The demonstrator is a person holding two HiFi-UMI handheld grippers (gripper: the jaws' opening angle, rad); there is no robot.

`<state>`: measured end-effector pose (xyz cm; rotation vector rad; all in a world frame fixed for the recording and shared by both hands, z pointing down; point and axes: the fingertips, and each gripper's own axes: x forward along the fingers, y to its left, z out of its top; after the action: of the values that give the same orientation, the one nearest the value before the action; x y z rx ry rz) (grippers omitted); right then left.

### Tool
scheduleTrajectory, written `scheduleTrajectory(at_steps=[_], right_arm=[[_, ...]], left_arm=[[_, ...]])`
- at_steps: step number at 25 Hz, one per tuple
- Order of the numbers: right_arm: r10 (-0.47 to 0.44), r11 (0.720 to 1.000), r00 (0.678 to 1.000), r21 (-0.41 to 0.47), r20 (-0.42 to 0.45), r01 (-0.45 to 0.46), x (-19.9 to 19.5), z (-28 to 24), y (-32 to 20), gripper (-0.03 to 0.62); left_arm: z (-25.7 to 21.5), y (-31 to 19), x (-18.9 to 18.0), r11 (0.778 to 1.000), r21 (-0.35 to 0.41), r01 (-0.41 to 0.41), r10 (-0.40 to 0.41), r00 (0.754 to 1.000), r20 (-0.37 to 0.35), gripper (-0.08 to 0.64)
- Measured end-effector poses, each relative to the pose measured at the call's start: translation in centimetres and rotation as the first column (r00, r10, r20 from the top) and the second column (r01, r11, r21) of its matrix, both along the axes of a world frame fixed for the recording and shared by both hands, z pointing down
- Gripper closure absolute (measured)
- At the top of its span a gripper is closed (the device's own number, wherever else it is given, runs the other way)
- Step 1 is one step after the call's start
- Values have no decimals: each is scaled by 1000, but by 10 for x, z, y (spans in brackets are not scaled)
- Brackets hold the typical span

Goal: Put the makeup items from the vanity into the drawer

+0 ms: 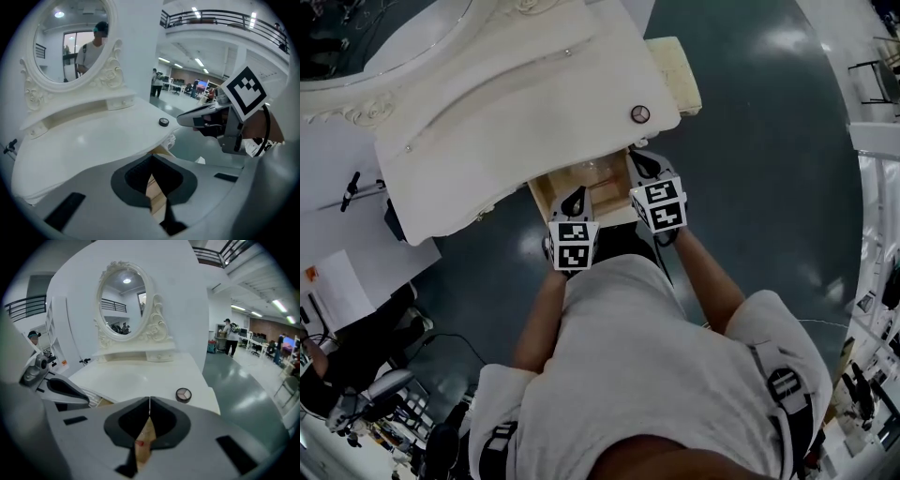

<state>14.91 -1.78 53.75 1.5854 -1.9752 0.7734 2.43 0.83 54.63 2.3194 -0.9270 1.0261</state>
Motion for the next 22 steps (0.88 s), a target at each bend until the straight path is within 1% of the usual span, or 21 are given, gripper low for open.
scheduleTrajectory(at_steps=[3,7,12,16,17,19,22], right_arm=[[3,1000,1000,4,-20,-3,16,9,-11,577],[5,1000,1000,0,-18,-5,30,21,-24,577],[-9,1000,1000,-10,-28,9,36,30,-36,575],[10,1000,999,-14,-53,-11,47,38,-44,575],[12,1000,998,-19,-55,-13,50,41,-46,560],[16,999,999,-33,-50,-18,54,48,-48,450],[40,998,997,-52,-67,-44,62,57,-53,426]], left_arm=[[3,1,-3,999,2,41,-41,999,18,554],[9,2,-3,997,-7,83,-83,996,35,552],[13,1,-1,996,-16,90,-89,994,56,554],[16,1,0,996,-22,92,-90,993,70,554],[16,1,0,995,-22,94,-92,993,74,552],[17,1,-1,995,-22,95,-93,992,84,552],[19,0,-3,995,-24,98,-96,991,92,554]])
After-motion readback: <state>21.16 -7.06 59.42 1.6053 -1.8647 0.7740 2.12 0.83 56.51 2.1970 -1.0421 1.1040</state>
